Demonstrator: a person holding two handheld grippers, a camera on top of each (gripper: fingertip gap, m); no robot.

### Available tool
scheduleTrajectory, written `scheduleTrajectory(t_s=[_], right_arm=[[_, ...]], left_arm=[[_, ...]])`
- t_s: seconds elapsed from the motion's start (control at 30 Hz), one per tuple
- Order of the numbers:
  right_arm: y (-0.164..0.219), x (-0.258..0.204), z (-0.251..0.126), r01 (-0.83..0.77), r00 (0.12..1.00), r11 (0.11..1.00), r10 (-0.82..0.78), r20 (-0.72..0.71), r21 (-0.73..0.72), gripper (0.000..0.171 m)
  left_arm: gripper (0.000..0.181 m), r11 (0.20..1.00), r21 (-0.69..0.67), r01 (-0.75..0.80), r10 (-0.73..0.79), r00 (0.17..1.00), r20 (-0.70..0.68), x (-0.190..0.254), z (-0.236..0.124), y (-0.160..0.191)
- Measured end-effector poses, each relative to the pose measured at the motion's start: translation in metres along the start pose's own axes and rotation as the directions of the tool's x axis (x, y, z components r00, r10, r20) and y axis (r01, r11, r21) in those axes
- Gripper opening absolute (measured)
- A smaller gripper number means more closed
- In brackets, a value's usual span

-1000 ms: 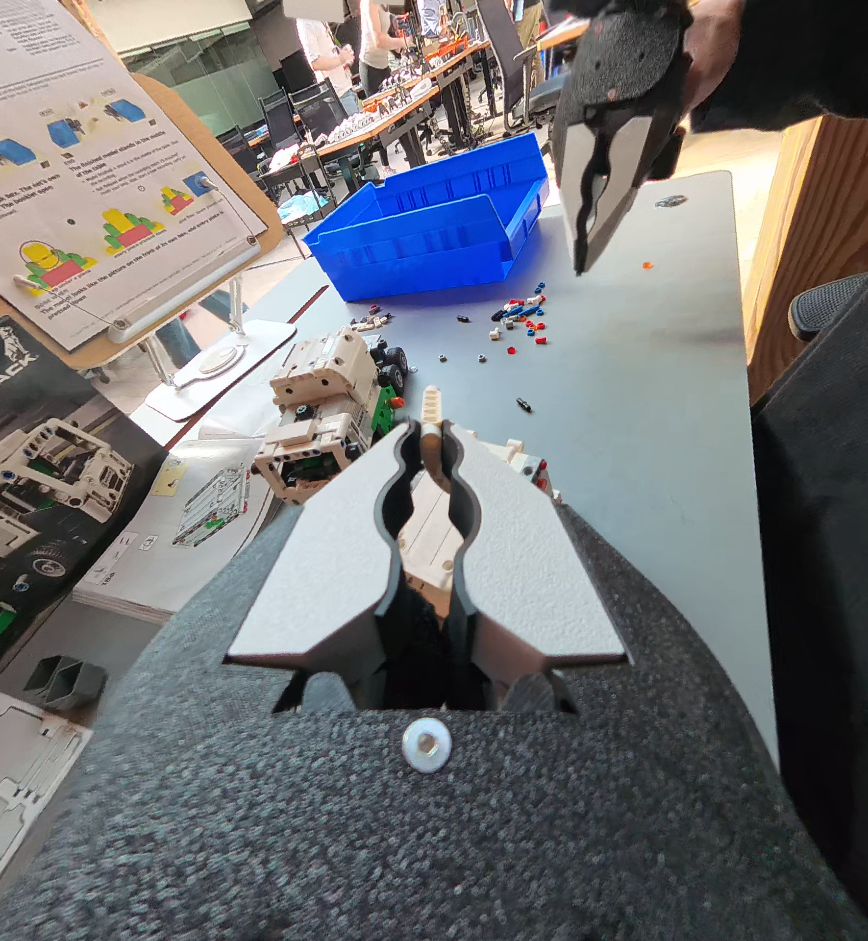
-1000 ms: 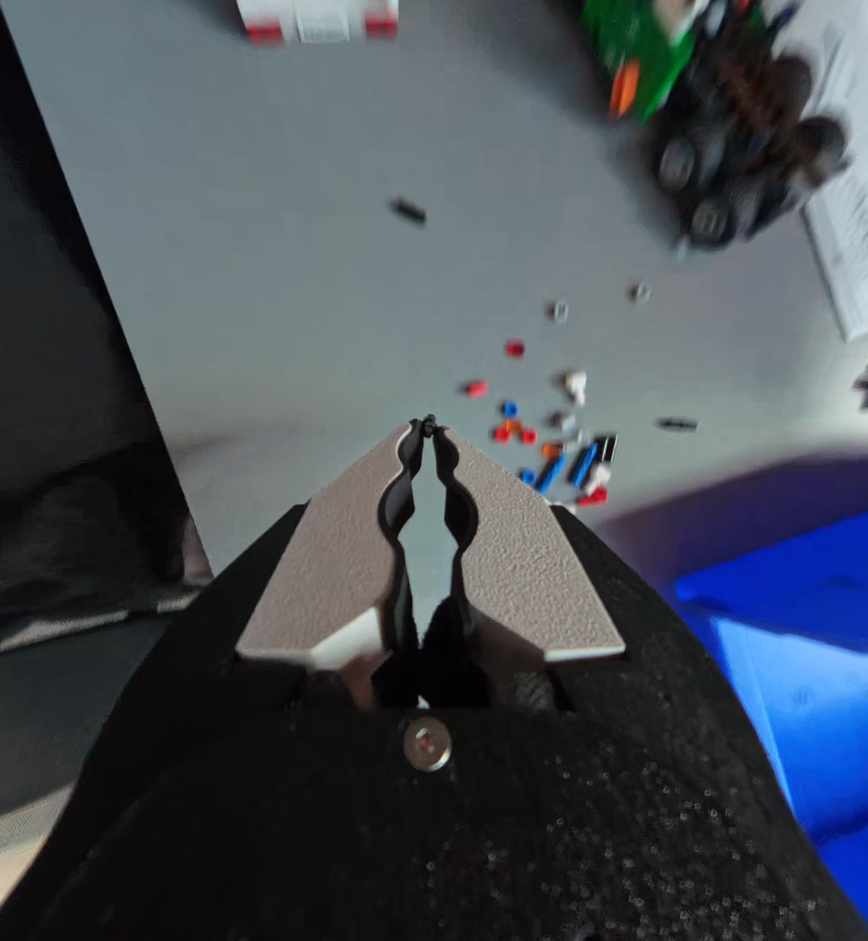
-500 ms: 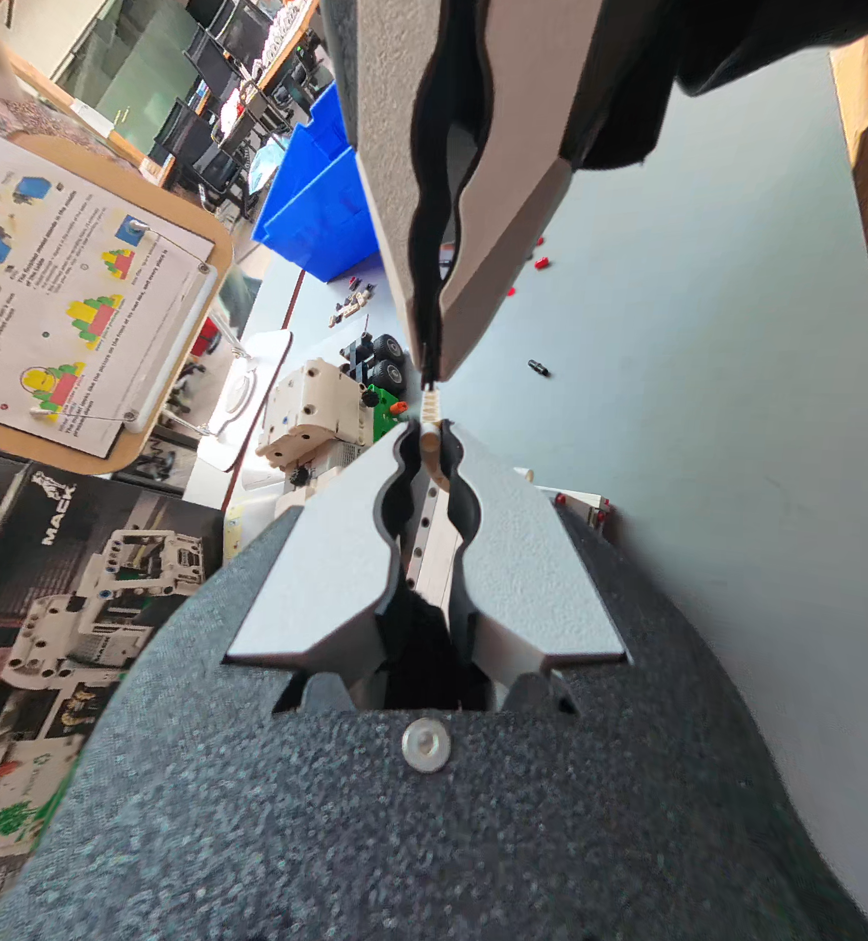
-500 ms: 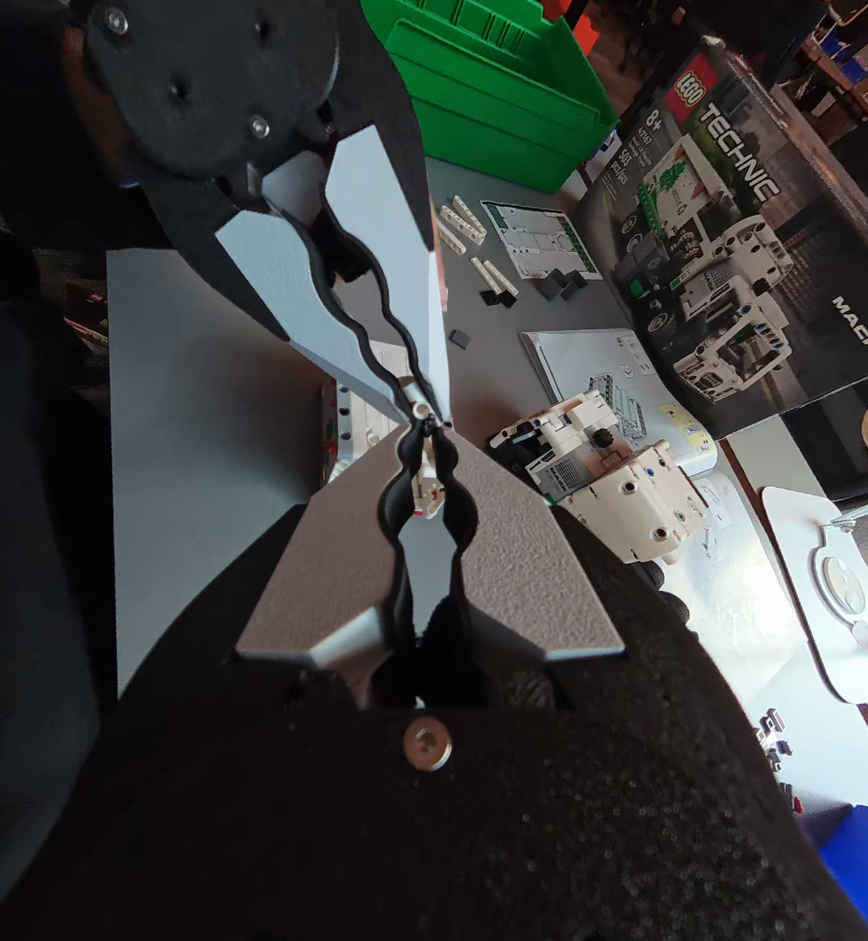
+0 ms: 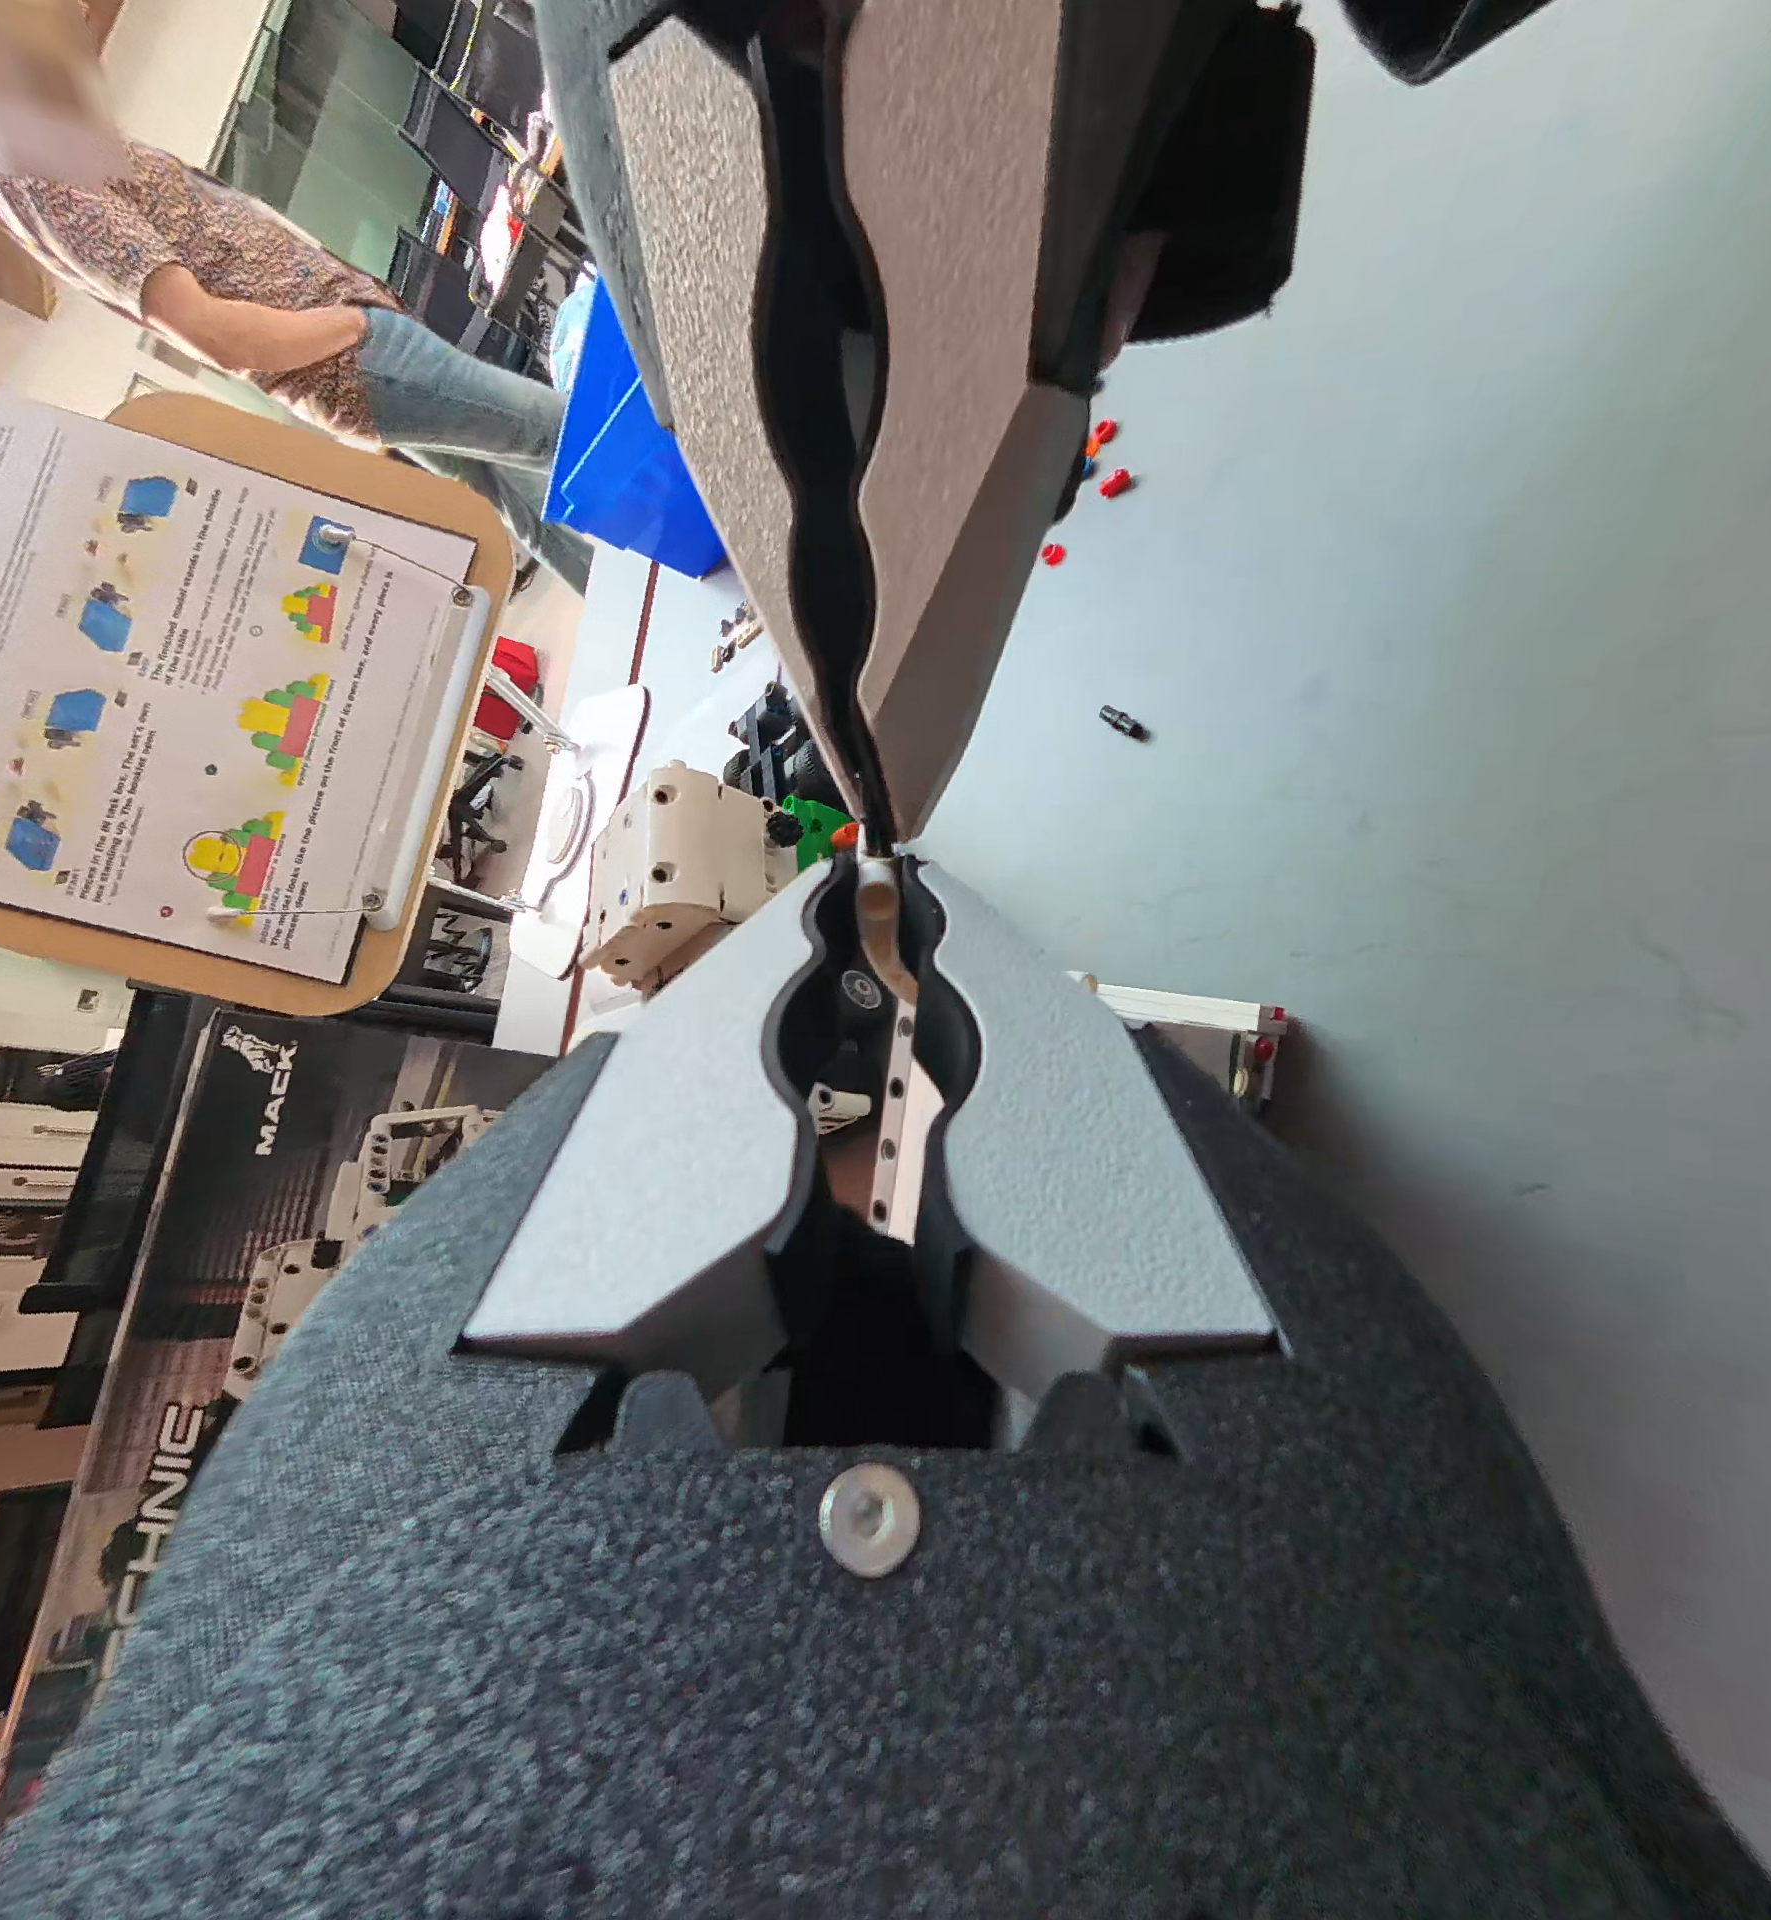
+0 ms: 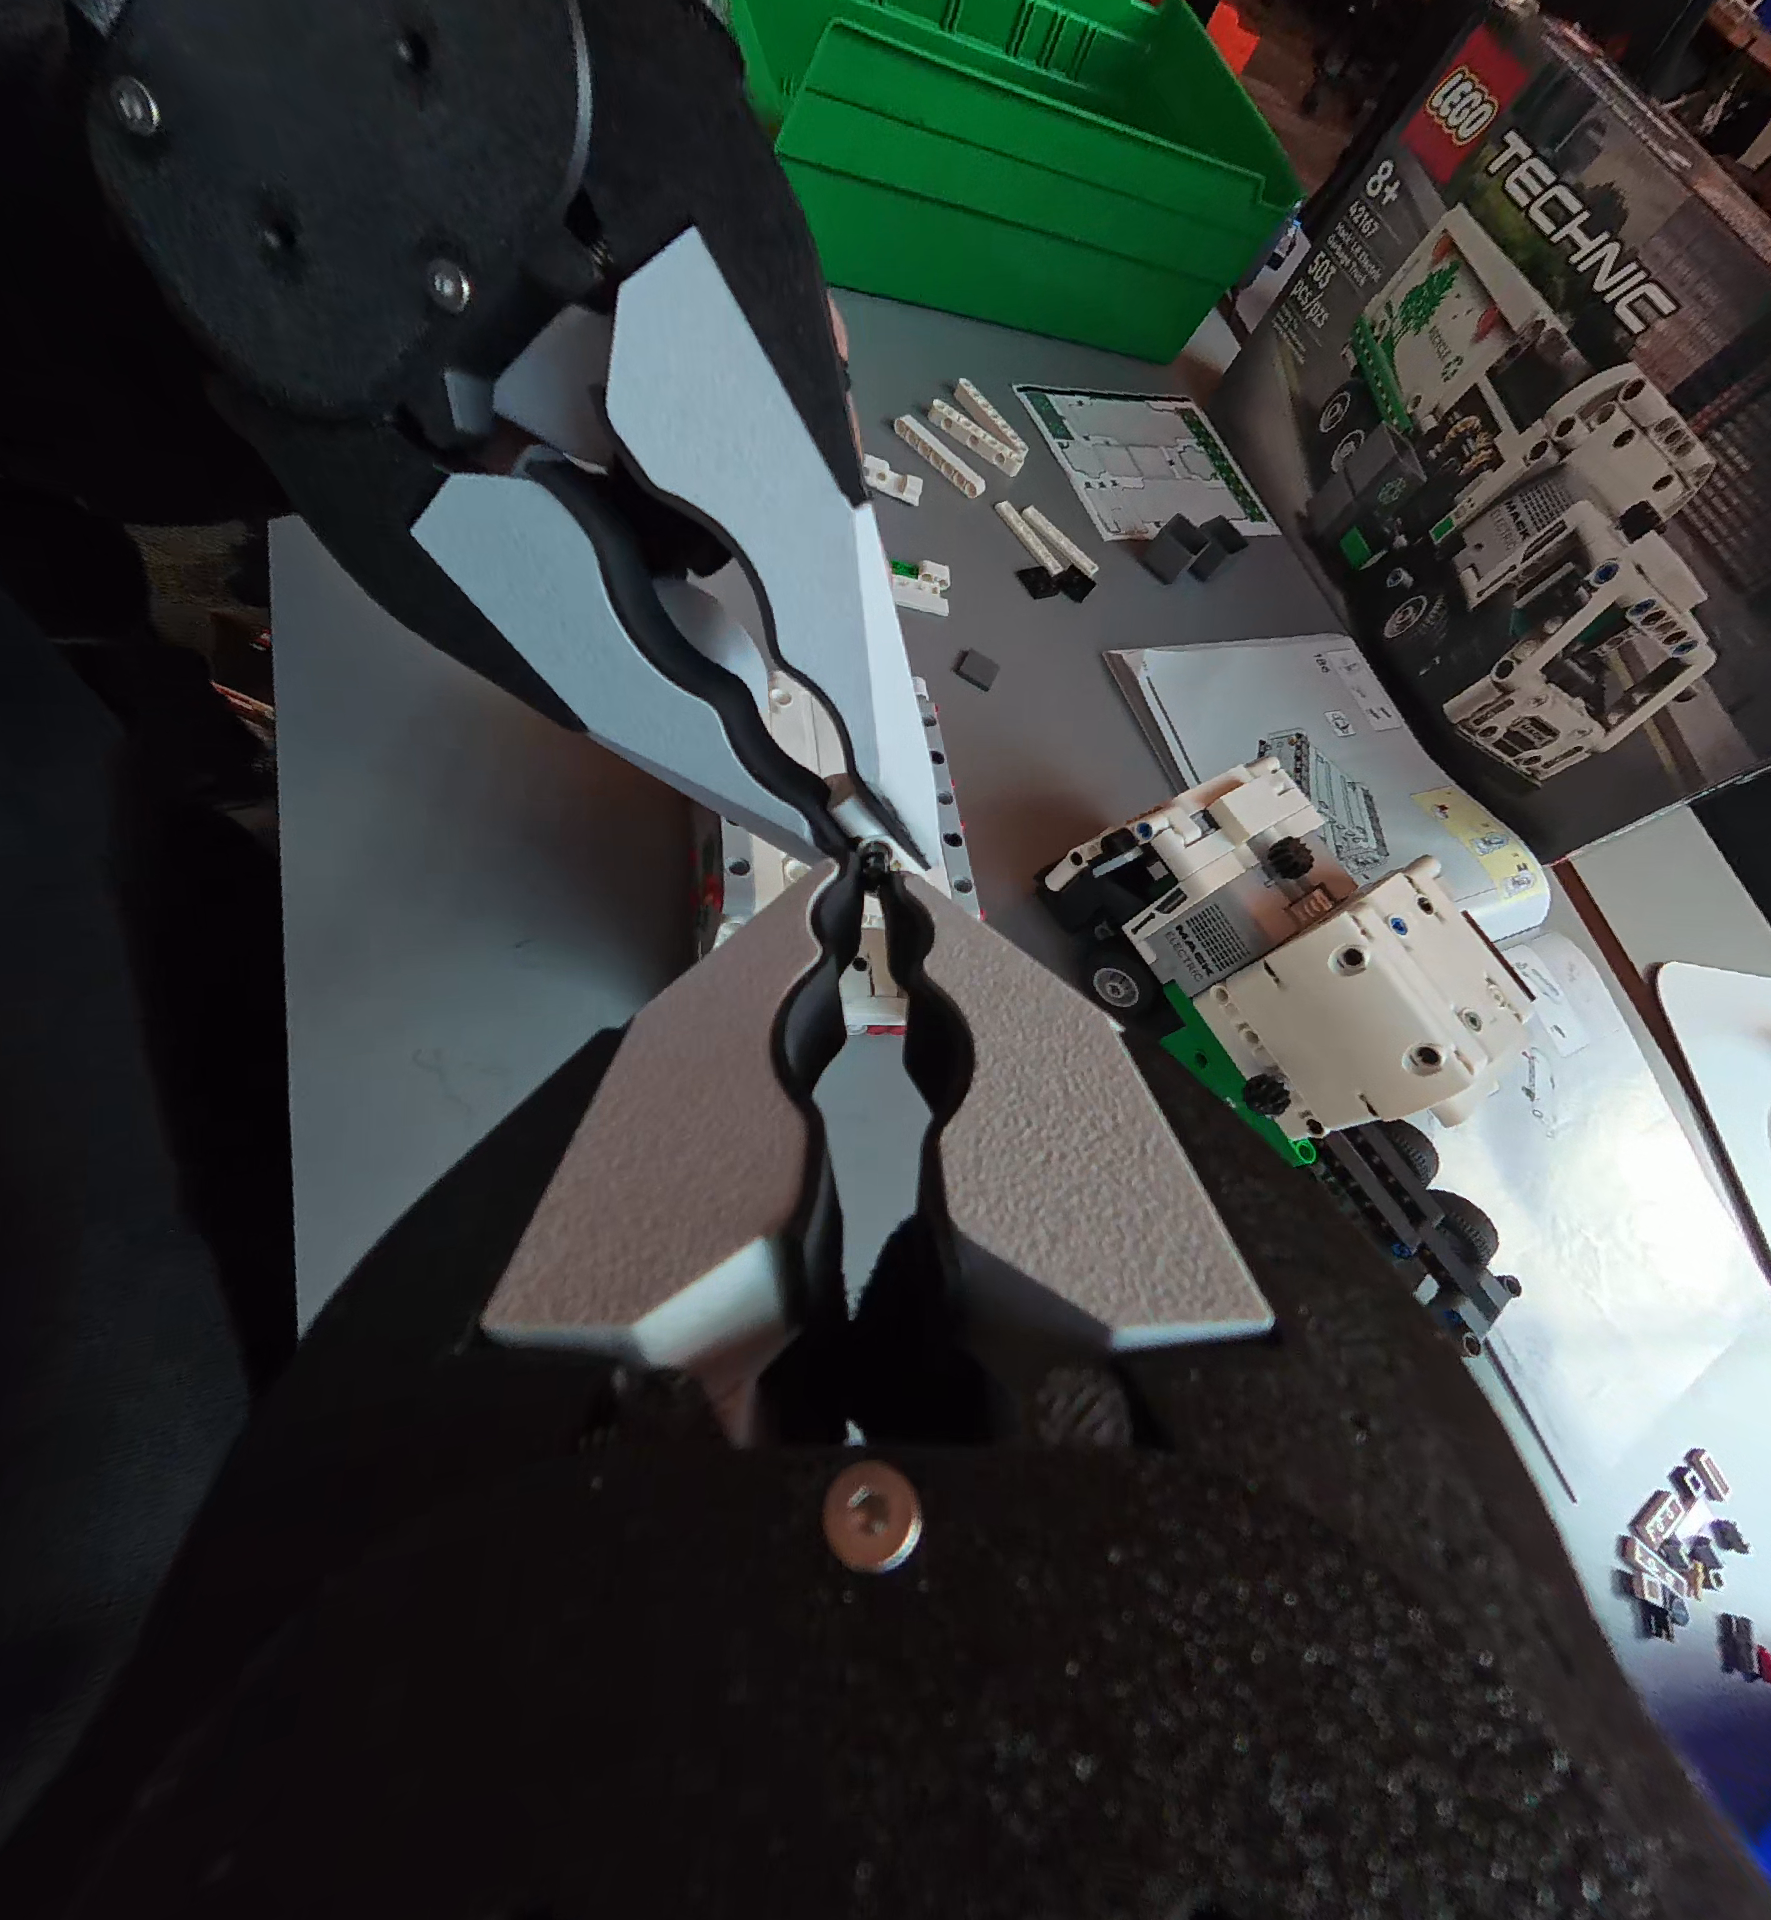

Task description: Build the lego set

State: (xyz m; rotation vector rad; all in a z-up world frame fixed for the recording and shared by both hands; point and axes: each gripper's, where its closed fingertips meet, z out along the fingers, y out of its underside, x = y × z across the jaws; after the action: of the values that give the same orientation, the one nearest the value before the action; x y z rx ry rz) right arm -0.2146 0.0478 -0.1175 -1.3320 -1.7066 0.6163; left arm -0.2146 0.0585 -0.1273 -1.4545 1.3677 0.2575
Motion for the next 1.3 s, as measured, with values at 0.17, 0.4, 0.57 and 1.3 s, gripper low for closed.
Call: scheduleTrajectory(t_s=[0.17, 0.4, 0.57, 1.3], right_arm=[[0.005, 0.002, 0.002, -0.043, 0.999, 0.999, 0.043, -0.005, -0.016, 0.003], [0.009, 0.004, 0.001, -0.151, 0.988, 0.988, 0.151, -0.027, 0.018, 0.002], [0.005, 0.007, -0.008, -0.278, 0.960, 0.958, 0.276, 0.042, 0.067, 0.003], [0.035, 0.016, -0.011, -0.328, 0.943, 0.945, 0.328, 0.049, -0.002, 0.000]], left_arm=[[0.005, 0.996, -0.056, -0.073, 0.075, 0.997, 0.035, 0.000, 0.005, 0.003], [0.005, 0.999, -0.051, 0.008, -0.006, 0.999, 0.038, 0.002, 0.011, 0.001], [0.005, 0.960, 0.048, 0.277, -0.274, 0.960, -0.062, 0.003, 0.013, -0.010], [0.005, 0.965, -0.070, 0.252, -0.248, 0.967, 0.060, 0.002, 0.018, 0.009]])
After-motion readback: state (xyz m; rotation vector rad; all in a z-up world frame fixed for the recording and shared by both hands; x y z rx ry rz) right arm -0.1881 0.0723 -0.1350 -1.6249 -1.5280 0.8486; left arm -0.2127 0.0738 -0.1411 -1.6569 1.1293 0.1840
